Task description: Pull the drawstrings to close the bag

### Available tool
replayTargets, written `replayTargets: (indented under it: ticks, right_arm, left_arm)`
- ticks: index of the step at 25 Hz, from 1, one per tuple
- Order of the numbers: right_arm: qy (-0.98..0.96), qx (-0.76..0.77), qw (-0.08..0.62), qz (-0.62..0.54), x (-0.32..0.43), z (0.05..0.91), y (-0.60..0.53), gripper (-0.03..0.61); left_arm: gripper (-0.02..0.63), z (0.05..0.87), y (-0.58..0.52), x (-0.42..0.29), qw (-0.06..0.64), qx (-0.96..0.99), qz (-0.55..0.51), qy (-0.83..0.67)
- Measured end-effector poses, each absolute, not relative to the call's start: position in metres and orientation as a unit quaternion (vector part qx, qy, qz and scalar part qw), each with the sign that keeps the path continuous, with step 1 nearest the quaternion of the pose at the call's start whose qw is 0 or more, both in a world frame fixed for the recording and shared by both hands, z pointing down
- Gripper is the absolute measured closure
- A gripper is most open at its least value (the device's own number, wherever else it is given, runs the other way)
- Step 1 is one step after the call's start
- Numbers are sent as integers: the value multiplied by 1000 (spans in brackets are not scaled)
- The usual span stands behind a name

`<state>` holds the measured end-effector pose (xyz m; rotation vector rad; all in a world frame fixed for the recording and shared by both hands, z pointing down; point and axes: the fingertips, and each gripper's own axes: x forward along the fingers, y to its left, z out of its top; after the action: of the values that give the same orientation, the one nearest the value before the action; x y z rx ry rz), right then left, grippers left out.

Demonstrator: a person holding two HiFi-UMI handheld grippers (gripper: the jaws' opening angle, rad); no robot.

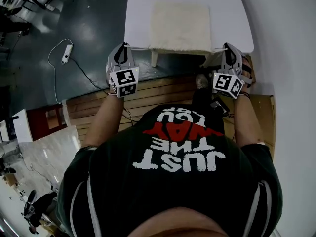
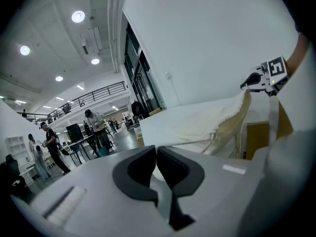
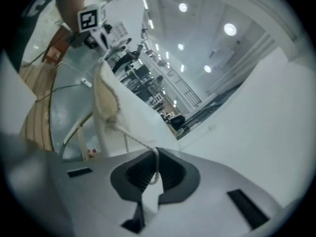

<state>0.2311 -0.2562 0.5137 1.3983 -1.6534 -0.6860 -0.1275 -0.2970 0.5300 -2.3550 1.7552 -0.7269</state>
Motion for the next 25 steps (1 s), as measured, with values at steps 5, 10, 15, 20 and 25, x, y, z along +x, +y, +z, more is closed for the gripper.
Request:
replayTargets:
  ticks: [5,10,15,20,25]
  right_arm:
    - [-645,659,323,-213,271,435,-264,569]
    - [-611,709,282,-209,300,370,-282,569]
    - [-588,727,271,-228,310,307,-299,569]
    - [-576,724,260,-276,288,208,-319,569]
    - [-564,723,254,-308,277,138,-321,569]
  left_arm:
    - [598,480,-312,-133,109,-775,-221,582]
    - [598,407,-333,-119,175,-767,-203,583]
    - [600,335,-364,-135,175,-756,-167,609]
    - [600,242,-389,-157,203,-745,-137,620]
    - [601,177,-400,-176,220,-734,-120,631]
